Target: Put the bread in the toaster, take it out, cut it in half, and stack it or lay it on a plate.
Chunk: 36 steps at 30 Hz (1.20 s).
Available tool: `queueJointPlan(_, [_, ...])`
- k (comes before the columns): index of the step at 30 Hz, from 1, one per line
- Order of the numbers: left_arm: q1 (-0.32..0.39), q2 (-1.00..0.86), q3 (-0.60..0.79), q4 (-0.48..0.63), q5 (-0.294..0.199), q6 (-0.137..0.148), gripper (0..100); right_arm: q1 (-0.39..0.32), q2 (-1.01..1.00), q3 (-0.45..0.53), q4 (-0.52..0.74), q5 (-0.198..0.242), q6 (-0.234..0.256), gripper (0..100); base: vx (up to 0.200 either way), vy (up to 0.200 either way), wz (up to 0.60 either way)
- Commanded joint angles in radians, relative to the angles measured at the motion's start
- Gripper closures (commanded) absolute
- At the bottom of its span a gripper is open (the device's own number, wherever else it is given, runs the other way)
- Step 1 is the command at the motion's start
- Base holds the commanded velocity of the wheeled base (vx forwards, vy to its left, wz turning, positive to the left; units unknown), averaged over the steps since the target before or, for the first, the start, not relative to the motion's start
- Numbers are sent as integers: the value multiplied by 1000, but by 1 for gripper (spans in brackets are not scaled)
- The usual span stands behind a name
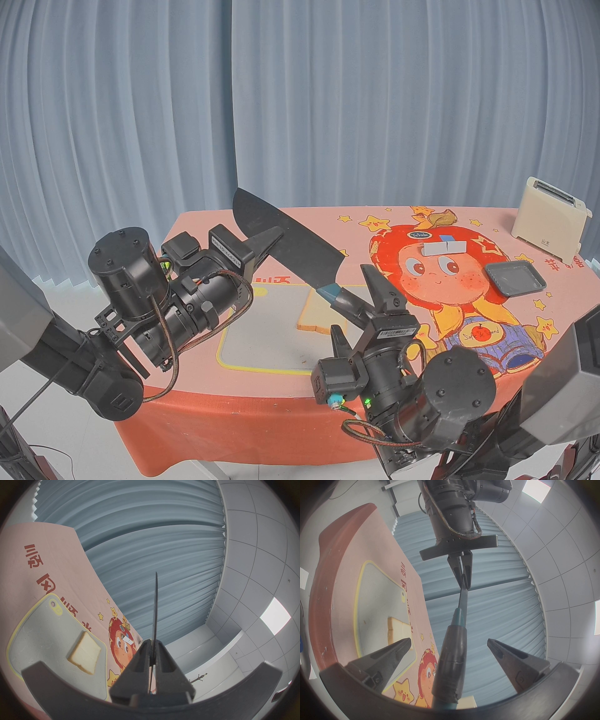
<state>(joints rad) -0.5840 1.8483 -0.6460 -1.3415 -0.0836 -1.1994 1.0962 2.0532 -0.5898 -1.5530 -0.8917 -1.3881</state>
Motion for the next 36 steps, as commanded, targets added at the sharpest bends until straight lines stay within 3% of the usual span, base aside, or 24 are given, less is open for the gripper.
queueJointPlan(1, [0, 2, 0, -1, 1, 0, 100, -6, -2, -12, -13, -1, 0, 0, 0, 0, 0])
queueJointPlan(14, [-2, 2, 3, -1, -1, -2, 100, -15, -2, -22, -13, -1, 0, 0, 0, 0, 0])
queueJointPlan(15, [-2, 3, 3, -1, -1, -2, 100, -18, -2, -21, -13, -1, 0, 100, 0, 0, 0])
queueJointPlan(36, [-5, 2, 9, -1, -10, -3, 100, -15, -1, -21, -13, -10, 0, 100, 0, 0, 0])
